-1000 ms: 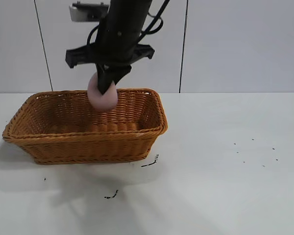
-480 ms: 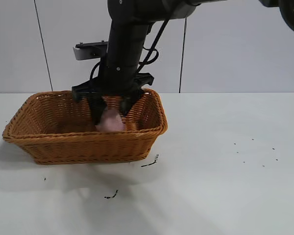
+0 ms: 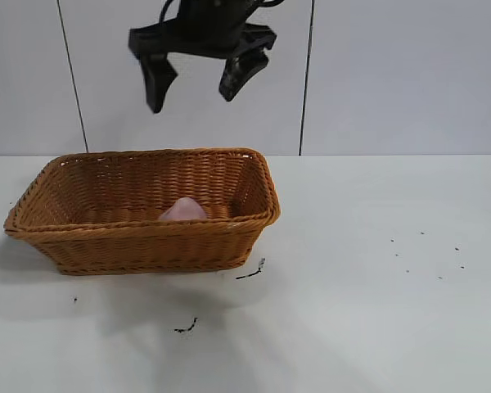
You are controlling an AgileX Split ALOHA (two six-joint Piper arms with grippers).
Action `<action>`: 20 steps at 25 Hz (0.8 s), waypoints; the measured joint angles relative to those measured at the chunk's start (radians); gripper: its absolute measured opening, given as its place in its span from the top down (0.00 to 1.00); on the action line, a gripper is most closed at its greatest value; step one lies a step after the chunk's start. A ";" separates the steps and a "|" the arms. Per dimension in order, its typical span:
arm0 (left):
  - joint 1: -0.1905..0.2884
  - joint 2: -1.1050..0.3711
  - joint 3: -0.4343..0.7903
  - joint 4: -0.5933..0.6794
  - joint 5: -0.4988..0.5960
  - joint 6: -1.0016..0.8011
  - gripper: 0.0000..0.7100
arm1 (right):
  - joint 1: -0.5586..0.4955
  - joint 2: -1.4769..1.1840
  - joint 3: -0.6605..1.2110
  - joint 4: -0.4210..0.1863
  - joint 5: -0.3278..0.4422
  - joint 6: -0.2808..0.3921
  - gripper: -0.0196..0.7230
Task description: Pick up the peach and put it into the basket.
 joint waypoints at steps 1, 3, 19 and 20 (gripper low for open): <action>0.000 0.000 0.000 0.000 0.000 0.000 0.02 | -0.036 -0.001 0.000 0.000 0.000 0.000 0.05; 0.000 0.000 0.000 0.000 0.000 0.000 0.02 | -0.115 -0.003 0.000 0.000 0.000 0.000 0.04; 0.000 0.000 0.000 0.000 0.000 0.000 0.02 | -0.256 -0.279 0.201 0.039 0.080 0.000 0.04; 0.000 0.000 0.000 0.000 0.000 0.000 0.02 | -0.256 -0.337 0.247 0.042 0.080 0.000 0.04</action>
